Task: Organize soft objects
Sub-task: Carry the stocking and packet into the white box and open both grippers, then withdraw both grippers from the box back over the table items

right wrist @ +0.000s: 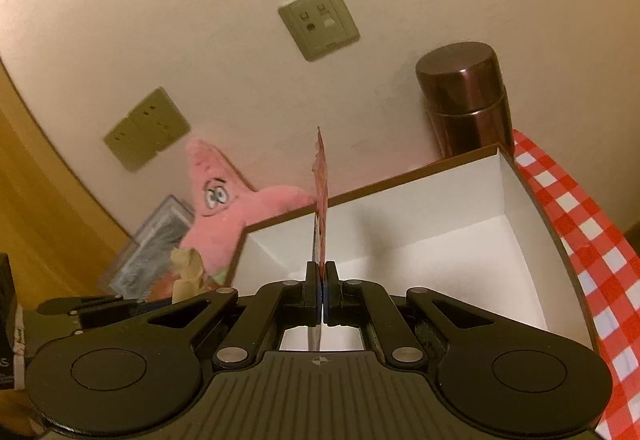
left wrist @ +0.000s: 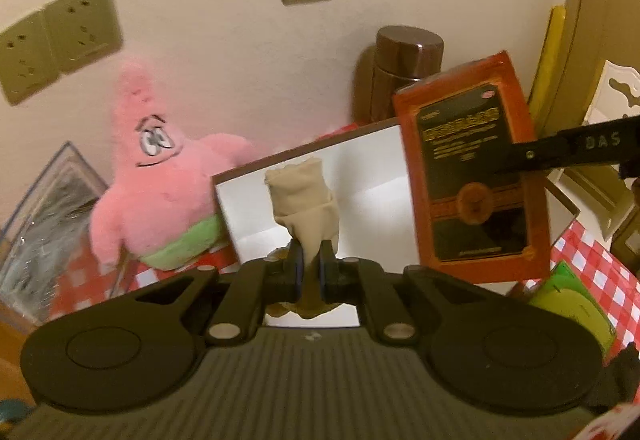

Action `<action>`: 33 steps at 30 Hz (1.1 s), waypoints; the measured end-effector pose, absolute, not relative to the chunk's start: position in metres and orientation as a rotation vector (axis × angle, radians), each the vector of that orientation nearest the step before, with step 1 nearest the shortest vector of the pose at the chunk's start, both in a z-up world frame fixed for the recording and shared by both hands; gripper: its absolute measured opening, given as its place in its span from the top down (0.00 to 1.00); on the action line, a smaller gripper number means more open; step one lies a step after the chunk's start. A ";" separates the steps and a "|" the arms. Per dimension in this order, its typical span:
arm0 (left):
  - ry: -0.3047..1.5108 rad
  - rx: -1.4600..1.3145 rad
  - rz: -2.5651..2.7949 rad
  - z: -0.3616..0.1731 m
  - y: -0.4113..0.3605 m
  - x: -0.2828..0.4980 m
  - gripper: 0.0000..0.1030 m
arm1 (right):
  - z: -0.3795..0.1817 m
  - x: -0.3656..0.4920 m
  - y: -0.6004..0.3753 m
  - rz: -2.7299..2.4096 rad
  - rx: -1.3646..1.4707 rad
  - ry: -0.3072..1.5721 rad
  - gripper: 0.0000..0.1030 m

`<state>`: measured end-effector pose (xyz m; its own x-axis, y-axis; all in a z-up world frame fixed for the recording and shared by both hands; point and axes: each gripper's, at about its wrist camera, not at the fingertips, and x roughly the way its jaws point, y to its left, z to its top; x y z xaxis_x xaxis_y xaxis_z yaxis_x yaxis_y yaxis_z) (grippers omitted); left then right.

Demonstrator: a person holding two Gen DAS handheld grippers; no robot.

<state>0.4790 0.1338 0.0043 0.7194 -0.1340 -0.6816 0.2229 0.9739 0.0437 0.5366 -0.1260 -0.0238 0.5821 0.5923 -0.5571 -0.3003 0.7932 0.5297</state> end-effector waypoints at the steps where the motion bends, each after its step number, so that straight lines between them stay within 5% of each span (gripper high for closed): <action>1: 0.749 0.126 -0.205 0.001 0.132 0.484 0.90 | -0.026 0.541 -0.123 0.542 0.394 0.789 0.99; 4: 0.772 0.115 -0.207 -0.008 0.128 0.499 0.80 | -0.031 0.552 -0.112 0.558 0.360 0.789 0.98; 6: 0.769 0.117 -0.209 -0.011 0.126 0.505 0.77 | -0.035 0.557 -0.107 0.549 0.338 0.795 0.85; 8: 0.779 0.115 -0.207 -0.014 0.125 0.510 0.72 | -0.038 0.561 -0.105 0.542 0.346 0.807 0.33; 33: 0.770 -0.015 -0.107 0.018 0.170 0.425 0.61 | -0.016 0.483 -0.170 0.499 0.355 0.835 0.33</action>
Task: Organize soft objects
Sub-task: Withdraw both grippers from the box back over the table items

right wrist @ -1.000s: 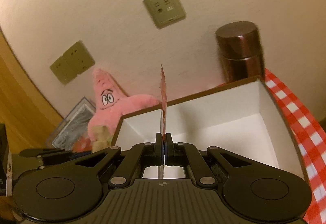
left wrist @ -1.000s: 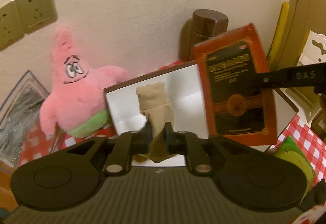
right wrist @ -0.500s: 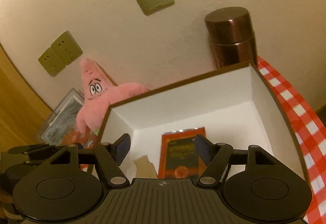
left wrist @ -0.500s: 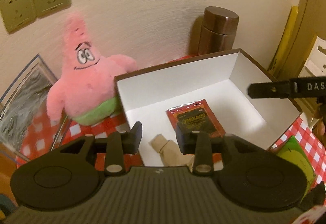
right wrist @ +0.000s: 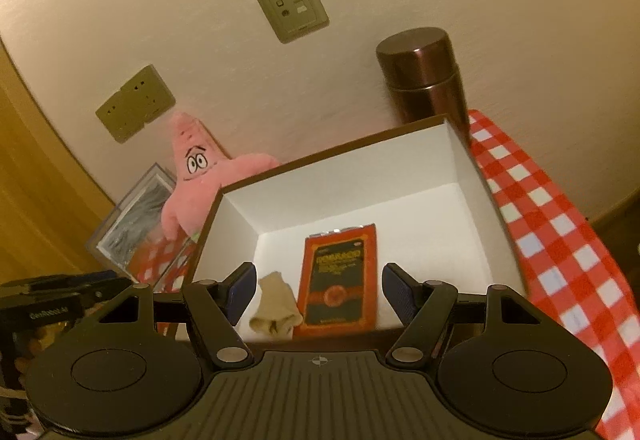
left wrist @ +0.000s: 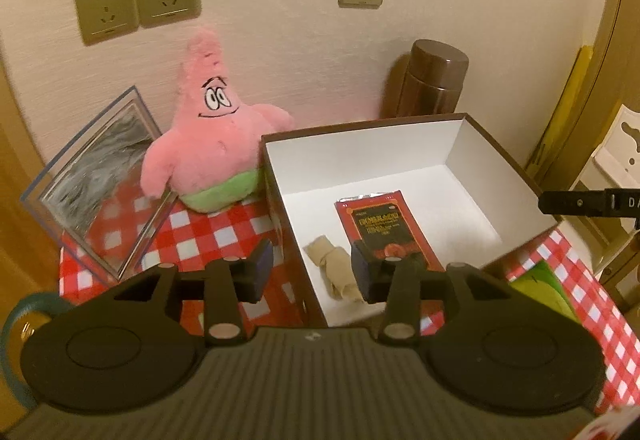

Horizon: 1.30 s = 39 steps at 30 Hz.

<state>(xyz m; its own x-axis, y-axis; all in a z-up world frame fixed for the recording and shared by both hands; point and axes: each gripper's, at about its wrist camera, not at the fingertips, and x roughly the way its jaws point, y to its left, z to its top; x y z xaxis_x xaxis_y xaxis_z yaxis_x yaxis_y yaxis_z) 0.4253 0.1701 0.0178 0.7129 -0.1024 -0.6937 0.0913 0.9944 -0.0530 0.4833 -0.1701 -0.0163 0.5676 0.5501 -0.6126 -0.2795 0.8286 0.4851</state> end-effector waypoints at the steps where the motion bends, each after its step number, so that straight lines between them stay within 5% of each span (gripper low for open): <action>1: 0.768 -0.019 -0.106 0.020 0.171 0.419 0.60 | -0.014 0.478 -0.172 0.501 0.353 0.833 0.33; 21: 0.741 -0.120 -0.067 0.034 0.162 0.282 0.53 | 0.014 0.344 -0.198 0.545 0.274 0.784 0.33; 39: 0.812 -0.157 -0.030 -0.001 0.148 0.194 0.52 | -0.016 0.259 -0.201 0.538 0.198 0.856 0.33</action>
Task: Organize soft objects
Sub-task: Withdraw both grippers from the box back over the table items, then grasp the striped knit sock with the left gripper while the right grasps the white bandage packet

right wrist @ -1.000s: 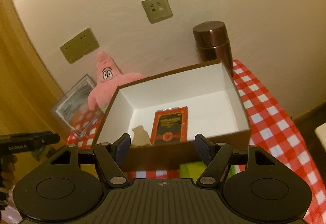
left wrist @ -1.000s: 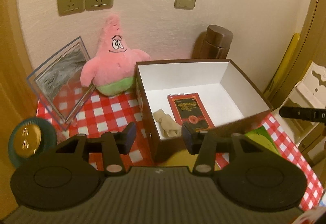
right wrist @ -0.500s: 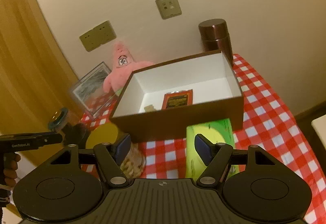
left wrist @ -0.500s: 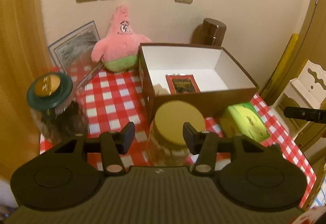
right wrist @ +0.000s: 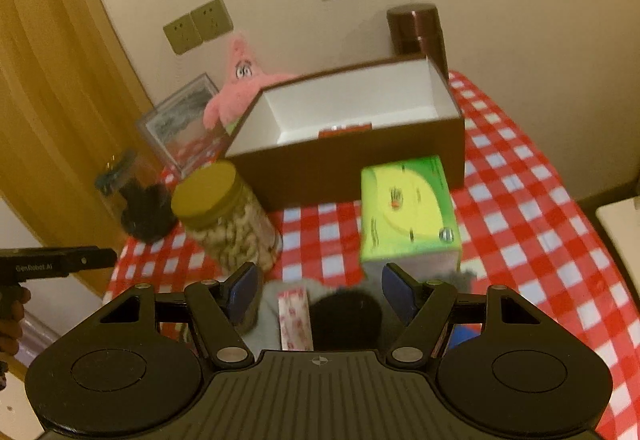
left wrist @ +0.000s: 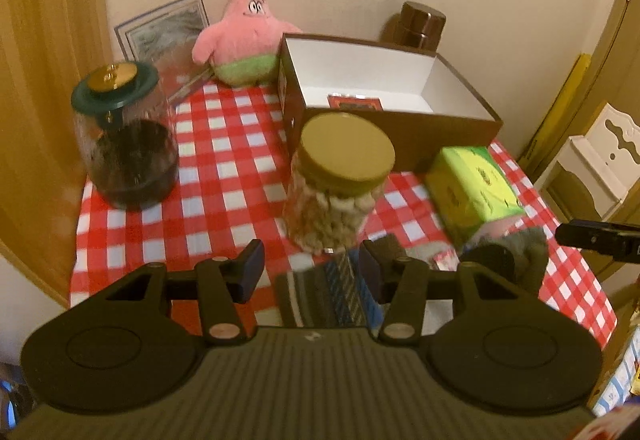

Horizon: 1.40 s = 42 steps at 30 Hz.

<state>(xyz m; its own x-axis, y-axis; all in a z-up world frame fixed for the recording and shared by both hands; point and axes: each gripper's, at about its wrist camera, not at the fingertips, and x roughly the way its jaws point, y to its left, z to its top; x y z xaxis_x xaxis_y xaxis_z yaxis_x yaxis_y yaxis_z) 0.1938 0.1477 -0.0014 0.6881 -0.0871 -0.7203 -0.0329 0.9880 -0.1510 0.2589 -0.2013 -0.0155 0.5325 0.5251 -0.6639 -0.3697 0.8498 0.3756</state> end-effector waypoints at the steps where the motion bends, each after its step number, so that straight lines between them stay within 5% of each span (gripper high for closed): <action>1: 0.817 -0.158 -0.032 -0.004 0.147 0.191 0.52 | -0.018 0.256 -0.200 0.538 0.189 0.863 0.33; 42: 0.934 0.134 -0.154 -0.110 0.069 0.203 0.52 | -0.074 0.247 -0.166 0.579 0.064 0.943 0.33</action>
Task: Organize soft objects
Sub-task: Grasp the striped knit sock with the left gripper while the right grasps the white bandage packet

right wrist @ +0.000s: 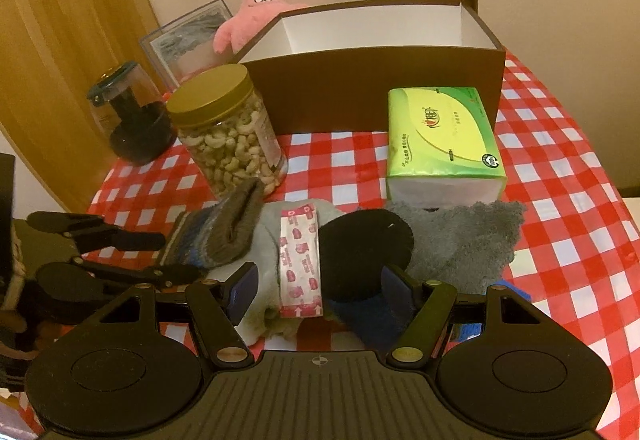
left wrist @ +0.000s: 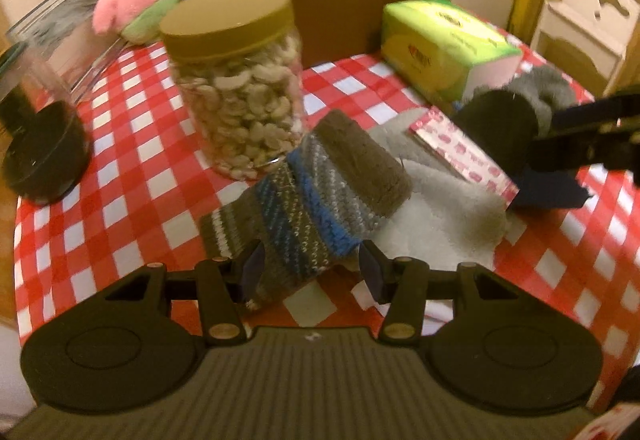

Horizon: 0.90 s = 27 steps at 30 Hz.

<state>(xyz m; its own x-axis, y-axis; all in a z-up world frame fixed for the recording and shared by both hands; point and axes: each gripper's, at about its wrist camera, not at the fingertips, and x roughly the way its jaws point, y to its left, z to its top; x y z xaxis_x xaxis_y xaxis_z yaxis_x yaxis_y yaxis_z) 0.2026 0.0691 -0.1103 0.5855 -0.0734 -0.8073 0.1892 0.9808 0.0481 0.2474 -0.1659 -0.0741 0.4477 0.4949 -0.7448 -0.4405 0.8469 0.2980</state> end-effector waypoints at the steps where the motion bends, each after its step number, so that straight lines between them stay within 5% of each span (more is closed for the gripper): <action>1: 0.935 0.151 -0.158 -0.114 0.067 0.205 0.52 | -0.075 0.249 -0.166 0.577 0.065 0.944 0.33; 10: 0.916 0.238 -0.196 -0.131 0.062 0.217 0.55 | -0.078 0.255 -0.161 0.576 0.057 0.940 0.33; 15: 0.905 0.188 -0.241 -0.130 0.072 0.218 0.84 | -0.077 0.257 -0.147 0.609 -0.001 0.910 0.37; 17: 0.903 0.149 -0.258 -0.128 0.077 0.217 0.89 | -0.078 0.259 -0.140 0.623 -0.032 0.898 0.42; 27: 0.877 0.024 -0.203 -0.116 0.107 0.213 0.87 | -0.099 0.275 -0.105 0.655 -0.164 0.893 0.53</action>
